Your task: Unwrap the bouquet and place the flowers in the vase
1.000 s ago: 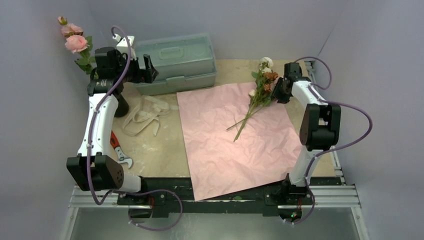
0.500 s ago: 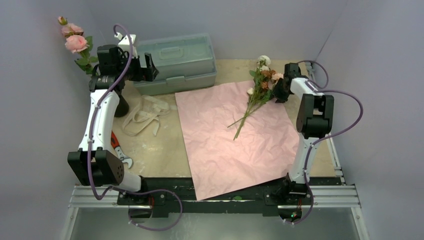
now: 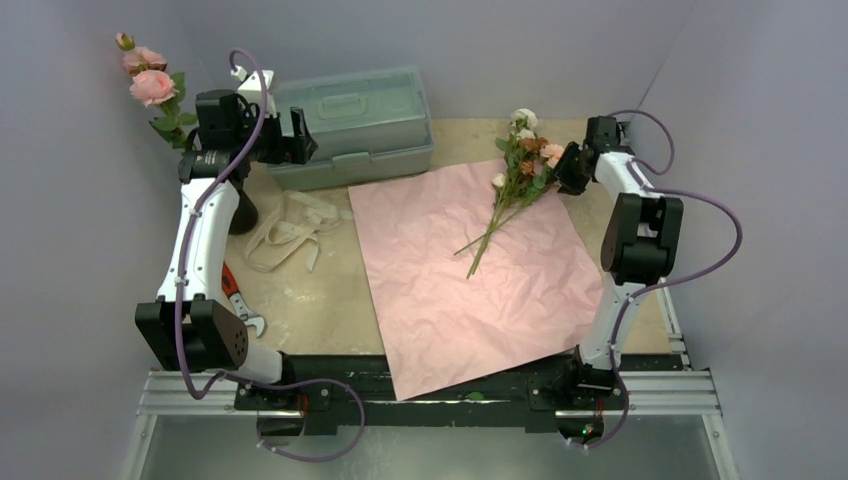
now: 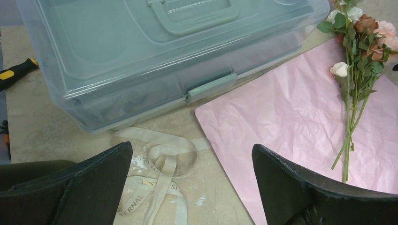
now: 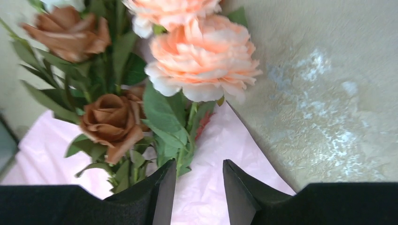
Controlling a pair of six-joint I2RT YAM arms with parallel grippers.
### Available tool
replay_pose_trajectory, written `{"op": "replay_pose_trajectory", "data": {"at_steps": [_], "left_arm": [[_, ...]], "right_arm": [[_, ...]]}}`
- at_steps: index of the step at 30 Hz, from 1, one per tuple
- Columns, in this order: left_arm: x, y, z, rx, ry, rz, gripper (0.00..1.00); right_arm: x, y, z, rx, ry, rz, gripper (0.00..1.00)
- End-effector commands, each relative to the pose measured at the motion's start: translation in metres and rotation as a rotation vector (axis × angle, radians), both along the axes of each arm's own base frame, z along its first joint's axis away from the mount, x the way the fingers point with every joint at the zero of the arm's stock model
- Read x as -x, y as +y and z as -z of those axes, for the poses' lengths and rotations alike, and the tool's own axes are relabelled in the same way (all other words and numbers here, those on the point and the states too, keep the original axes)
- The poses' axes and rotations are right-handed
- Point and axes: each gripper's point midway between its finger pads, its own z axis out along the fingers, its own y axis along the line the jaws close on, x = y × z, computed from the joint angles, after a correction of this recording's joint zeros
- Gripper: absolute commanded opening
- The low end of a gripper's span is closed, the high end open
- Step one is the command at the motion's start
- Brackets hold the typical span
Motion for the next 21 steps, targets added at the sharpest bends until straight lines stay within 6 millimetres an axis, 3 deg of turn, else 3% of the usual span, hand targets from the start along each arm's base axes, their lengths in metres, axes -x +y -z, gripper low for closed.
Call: {"op": "replay_pose_trajectory", "data": {"at_steps": [1,11,17,21], "left_arm": [[-0.005,-0.005,-0.016,-0.008,-0.049,0.019,1.00],[-0.008,-0.003,-0.017,-0.027,-0.046,0.014,1.00],[-0.010,-0.001,-0.016,-0.031,-0.038,0.006,1.00],[-0.012,-0.001,-0.015,-0.032,-0.036,0.007,1.00]], "right_arm": [[-0.024,-0.001,-0.055,-0.006,-0.160,-0.013,0.46],[-0.052,-0.009,-0.028,-0.015,-0.136,0.055,0.45],[-0.057,-0.015,-0.006,0.004,-0.103,0.076,0.42],[-0.057,-0.016,0.003,0.004,-0.088,0.084,0.29]]}}
